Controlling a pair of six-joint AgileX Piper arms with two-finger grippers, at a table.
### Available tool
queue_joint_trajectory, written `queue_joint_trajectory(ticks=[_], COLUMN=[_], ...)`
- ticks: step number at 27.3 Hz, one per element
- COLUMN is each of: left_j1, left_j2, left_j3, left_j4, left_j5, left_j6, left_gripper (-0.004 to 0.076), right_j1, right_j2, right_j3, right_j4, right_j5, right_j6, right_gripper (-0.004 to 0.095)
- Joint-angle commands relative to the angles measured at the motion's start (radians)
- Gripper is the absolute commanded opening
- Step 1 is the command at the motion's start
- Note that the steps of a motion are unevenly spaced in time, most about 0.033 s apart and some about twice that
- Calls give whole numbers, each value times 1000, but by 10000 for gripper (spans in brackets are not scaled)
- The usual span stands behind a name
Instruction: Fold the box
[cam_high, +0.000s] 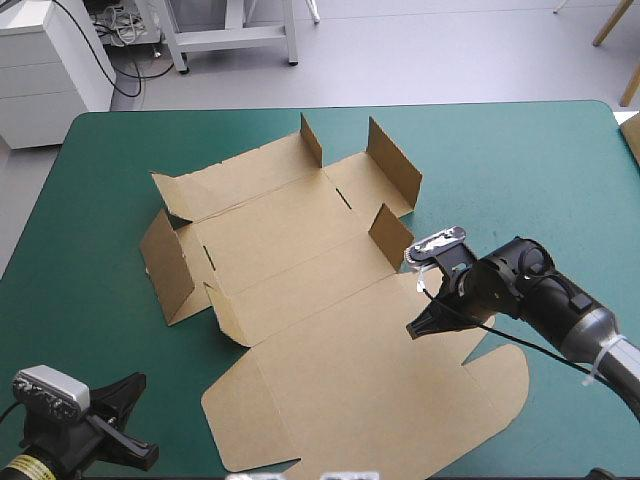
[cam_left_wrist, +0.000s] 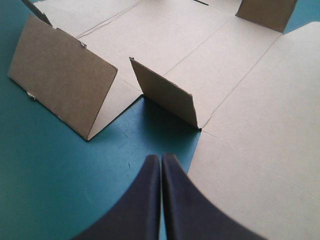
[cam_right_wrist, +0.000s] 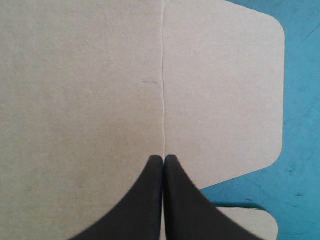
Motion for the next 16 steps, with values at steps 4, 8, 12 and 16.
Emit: queue_joint_trajectory(ticks=[4,8,12,16], left_j1=[-1,-1,-1,-1], left_j2=[14,14,14,14], left_j3=[-22,-22,-22,-22], left_j4=[-13,-13,-13,-13], left_j5=[-69,-69,-69,-69], left_j6=[-4,-4,-4,-4], left_gripper=[-8,-8,-8,-8], right_j1=[-2,-2,-2,-2], right_j2=[-23,-23,-23,-23], right_j3=[-32,-32,-32,-32], right_j4=[50,50,50,50], right_j5=[26,31,31,31], right_j6=[-1,-1,-3,-3], right_gripper=[-22,-21,-21,-21])
